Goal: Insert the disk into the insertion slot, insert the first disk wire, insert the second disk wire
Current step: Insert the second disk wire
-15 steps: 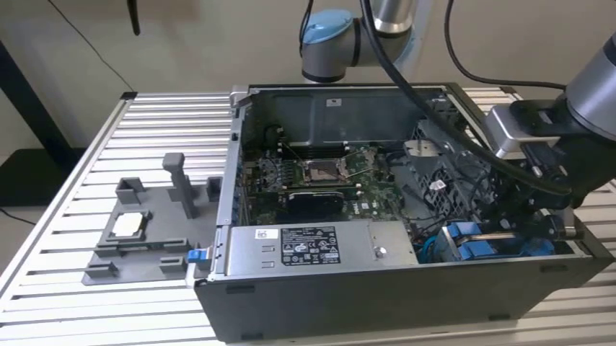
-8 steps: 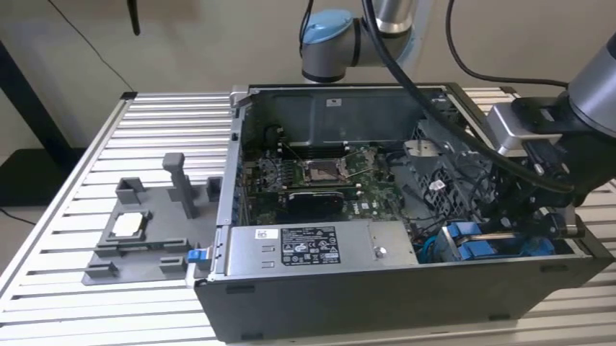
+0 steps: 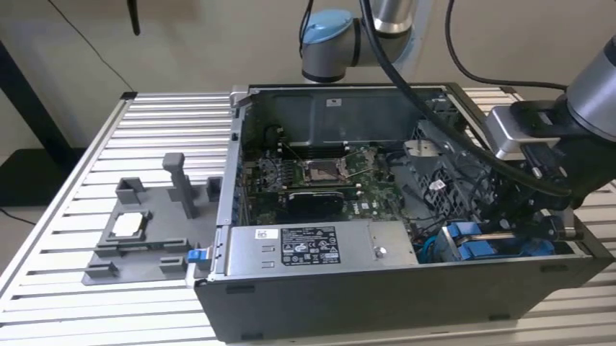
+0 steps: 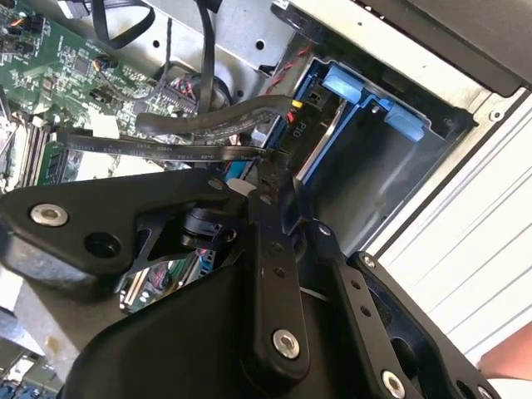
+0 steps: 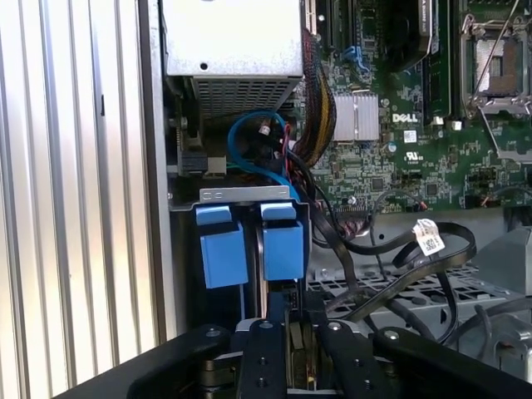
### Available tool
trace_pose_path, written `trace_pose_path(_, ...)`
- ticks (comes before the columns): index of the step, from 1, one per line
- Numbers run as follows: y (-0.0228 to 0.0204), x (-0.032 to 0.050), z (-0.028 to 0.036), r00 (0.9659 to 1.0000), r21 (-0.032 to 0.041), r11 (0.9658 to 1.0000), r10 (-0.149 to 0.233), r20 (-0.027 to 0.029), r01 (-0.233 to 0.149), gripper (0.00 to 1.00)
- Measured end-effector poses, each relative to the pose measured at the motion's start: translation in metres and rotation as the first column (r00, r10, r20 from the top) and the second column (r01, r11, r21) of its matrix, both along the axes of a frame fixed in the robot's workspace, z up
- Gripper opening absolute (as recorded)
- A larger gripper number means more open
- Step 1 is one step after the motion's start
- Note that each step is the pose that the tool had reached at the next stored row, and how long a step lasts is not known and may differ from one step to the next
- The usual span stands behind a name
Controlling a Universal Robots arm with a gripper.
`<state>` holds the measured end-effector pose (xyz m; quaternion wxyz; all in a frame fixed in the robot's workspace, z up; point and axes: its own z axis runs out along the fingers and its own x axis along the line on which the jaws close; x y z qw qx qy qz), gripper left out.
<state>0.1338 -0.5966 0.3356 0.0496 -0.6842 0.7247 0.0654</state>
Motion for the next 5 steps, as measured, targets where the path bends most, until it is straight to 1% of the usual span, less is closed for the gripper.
trace_pose_path(5, 0.0000, 0.0000, -0.0004, 1.0000, -0.0004, 1.0000, 0.000, 0.0000, 0.000, 0.23)
